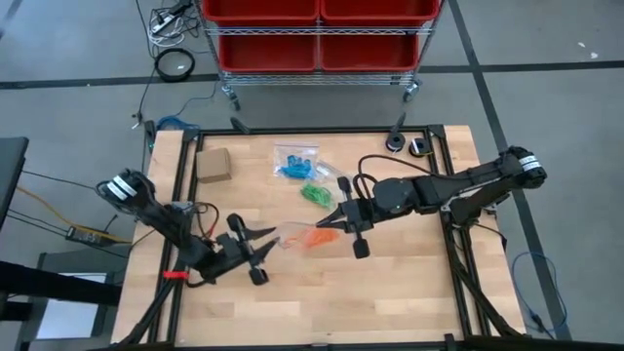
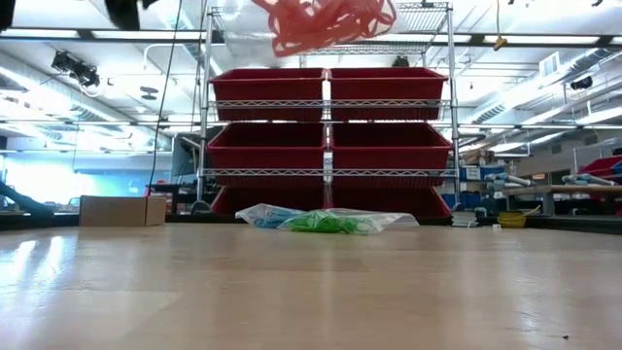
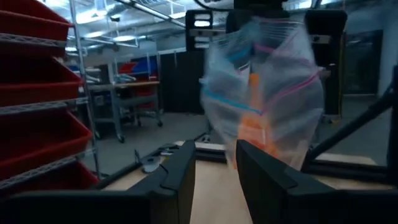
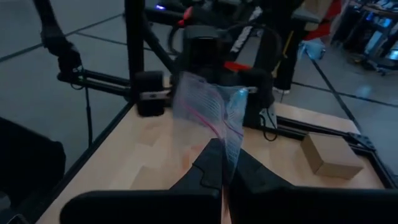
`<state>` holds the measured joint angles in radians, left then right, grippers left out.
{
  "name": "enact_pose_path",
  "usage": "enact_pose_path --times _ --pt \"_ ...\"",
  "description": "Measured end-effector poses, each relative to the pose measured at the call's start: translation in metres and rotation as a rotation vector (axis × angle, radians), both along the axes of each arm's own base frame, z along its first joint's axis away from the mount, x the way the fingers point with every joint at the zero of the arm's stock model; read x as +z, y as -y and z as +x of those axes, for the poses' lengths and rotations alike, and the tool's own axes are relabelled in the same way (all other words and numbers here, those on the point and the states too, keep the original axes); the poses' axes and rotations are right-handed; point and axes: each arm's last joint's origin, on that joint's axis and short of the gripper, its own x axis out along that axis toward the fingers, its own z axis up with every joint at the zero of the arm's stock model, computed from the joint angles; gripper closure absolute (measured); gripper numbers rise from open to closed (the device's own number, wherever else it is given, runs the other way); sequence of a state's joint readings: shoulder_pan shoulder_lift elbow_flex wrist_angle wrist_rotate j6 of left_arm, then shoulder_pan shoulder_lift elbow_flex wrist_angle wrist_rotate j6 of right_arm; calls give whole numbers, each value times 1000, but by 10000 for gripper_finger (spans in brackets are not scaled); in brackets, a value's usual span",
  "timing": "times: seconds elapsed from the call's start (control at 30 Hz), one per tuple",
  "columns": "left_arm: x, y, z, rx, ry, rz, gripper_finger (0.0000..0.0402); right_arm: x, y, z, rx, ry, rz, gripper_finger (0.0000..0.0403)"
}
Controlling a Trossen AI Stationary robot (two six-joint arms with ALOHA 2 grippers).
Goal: Sort rubber bands
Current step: Close the transparent zip bag
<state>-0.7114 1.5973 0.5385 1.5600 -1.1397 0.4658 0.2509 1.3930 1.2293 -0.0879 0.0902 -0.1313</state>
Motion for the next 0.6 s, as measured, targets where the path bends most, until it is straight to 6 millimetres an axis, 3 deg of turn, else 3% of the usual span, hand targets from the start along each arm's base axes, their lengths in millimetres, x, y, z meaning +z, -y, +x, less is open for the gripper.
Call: enact_pose_path --times 0.3,0.6 --pt "13 9 17 33 -13 92 277 0 3 1 -12 1 9 403" --pt "19 24 0 95 -128 169 277 -1 2 1 -10 -8 7 403"
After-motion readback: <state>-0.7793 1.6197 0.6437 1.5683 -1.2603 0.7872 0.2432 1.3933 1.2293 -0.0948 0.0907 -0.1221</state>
